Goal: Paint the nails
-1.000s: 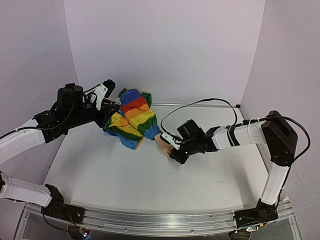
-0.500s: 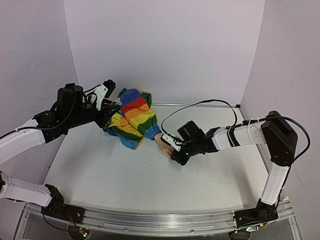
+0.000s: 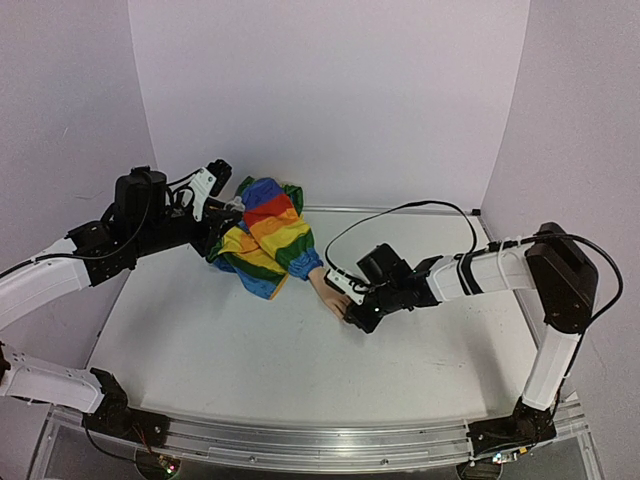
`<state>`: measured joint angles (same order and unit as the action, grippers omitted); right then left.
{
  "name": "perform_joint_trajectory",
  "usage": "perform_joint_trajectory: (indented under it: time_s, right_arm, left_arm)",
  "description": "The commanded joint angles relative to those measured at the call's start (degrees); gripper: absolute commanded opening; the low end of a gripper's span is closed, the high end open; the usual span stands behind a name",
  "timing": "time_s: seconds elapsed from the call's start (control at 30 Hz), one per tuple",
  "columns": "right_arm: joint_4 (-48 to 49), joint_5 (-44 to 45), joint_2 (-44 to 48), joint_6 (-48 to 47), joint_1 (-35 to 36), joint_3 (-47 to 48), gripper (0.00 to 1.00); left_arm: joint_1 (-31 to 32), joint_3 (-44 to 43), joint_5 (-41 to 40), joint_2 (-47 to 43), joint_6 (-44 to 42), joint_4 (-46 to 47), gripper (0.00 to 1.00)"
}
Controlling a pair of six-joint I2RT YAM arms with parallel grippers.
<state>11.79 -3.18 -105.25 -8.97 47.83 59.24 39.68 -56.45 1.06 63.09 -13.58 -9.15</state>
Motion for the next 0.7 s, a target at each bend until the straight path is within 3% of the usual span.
perform_joint_trajectory:
  time_s: [0.0, 0.37, 0.67]
  right_arm:
    - [-1.35, -0.36, 4.89, 1.66, 0.36, -0.62, 0.0]
    - [4.34, 0.55, 21.16, 14.02, 0.74, -5.45, 0.0]
    - [14.22, 6.52, 33.08, 24.23, 0.74, -13.97, 0.0]
  left_arm:
    - [-0.21, -1.83, 0.9, -0.11, 0.27, 1.41, 0.0]
    - [-0.21, -1.52, 3.94, -1.88, 1.43, 1.11, 0.0]
    - [0.07, -6.07, 17.88, 0.65, 5.83, -2.39, 0.0]
